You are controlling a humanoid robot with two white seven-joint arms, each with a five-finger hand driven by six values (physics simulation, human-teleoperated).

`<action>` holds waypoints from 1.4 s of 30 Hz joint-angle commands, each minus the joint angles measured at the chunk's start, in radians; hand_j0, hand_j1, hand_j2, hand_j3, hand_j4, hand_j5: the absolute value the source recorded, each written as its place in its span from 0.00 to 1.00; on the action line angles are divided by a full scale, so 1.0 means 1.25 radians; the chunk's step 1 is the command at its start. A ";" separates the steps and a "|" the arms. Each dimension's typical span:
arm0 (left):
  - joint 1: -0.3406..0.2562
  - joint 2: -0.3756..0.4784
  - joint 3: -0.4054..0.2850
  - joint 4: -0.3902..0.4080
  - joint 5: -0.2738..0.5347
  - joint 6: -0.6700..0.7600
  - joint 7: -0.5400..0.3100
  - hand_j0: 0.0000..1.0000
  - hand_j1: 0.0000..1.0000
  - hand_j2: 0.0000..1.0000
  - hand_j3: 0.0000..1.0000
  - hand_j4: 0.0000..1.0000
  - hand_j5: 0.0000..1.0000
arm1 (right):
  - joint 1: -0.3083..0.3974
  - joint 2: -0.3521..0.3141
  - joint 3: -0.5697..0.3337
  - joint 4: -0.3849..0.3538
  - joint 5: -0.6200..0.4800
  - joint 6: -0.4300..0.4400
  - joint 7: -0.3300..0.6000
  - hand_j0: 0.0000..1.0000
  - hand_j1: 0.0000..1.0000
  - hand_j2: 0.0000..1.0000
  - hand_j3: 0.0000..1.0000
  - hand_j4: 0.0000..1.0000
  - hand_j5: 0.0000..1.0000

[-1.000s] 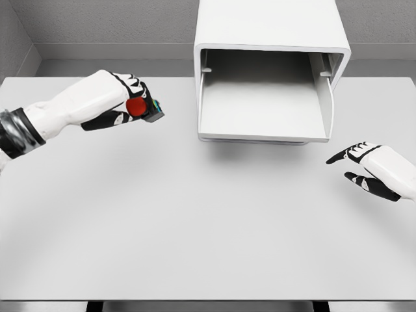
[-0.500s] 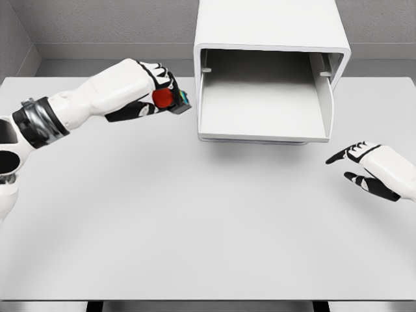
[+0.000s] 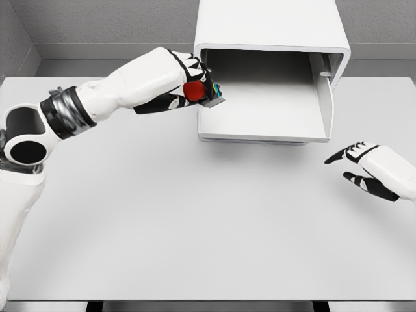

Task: Slide open multi-storey tabletop storage cabinets and put open load switch and slide close multi-storey tabletop storage cabinets

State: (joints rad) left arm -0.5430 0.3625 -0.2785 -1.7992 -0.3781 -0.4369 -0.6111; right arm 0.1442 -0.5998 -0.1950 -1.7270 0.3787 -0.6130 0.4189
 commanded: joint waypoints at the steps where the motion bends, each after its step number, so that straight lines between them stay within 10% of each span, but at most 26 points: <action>1: 0.000 -0.008 -0.015 0.000 0.004 0.002 0.000 0.34 0.34 0.34 0.34 0.34 0.34 | 0.000 0.000 0.000 0.000 -0.006 0.002 0.000 0.62 0.62 0.62 0.62 0.62 0.62; 36: -0.148 -0.254 -0.127 0.201 -0.154 0.005 0.000 0.35 0.35 0.35 0.35 0.35 0.35 | -0.002 0.021 0.015 -0.014 -0.002 0.002 0.001 0.63 0.63 0.63 0.63 0.63 0.63; 42: -0.156 -0.253 -0.126 0.208 -0.154 0.006 0.000 0.57 0.57 0.57 0.57 0.57 0.57 | -0.001 0.021 0.015 -0.015 -0.002 0.002 0.001 0.62 0.62 0.62 0.62 0.62 0.62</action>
State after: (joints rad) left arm -0.7378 0.0455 -0.4367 -1.5415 -0.5753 -0.4327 -0.6117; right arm 0.1427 -0.5743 -0.1761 -1.7440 0.3843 -0.6130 0.4206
